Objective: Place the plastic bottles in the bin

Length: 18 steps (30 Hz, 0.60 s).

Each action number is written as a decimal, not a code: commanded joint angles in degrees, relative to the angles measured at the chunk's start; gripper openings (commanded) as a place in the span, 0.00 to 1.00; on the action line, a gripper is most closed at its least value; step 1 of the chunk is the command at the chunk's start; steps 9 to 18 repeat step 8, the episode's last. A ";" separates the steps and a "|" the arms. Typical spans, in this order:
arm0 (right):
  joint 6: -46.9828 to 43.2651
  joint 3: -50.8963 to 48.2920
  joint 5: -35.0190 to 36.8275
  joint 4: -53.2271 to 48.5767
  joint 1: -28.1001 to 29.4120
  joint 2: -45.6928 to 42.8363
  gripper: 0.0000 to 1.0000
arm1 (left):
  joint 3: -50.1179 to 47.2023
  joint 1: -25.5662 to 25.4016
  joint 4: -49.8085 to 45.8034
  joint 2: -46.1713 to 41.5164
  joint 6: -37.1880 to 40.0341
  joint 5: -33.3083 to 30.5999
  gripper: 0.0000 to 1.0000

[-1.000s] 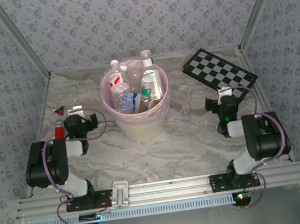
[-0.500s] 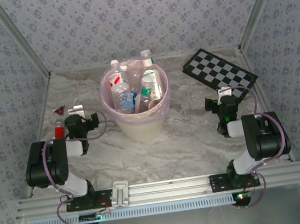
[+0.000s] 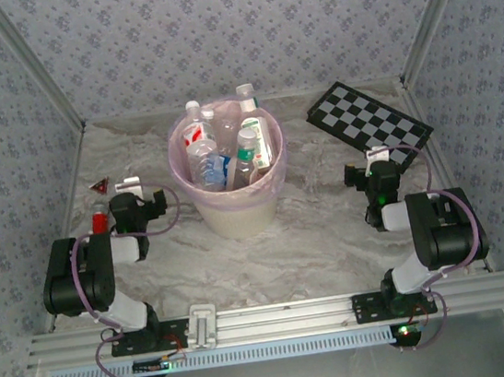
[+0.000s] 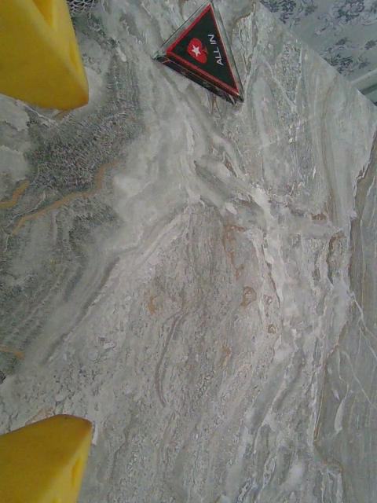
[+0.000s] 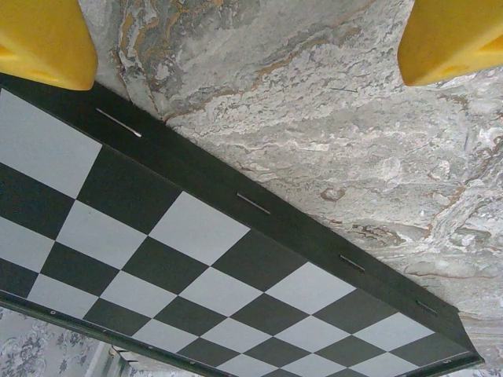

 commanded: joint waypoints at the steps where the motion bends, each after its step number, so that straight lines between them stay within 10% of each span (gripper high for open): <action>1: -0.62 0.98 -0.44 0.47 -0.12 -0.40 1.00 | 0.90 0.45 1.54 -0.51 -0.83 0.90 0.99; 18: -0.71 0.77 -0.18 0.75 -0.06 -0.40 1.00 | 0.85 0.40 1.56 -0.53 -0.83 0.90 0.99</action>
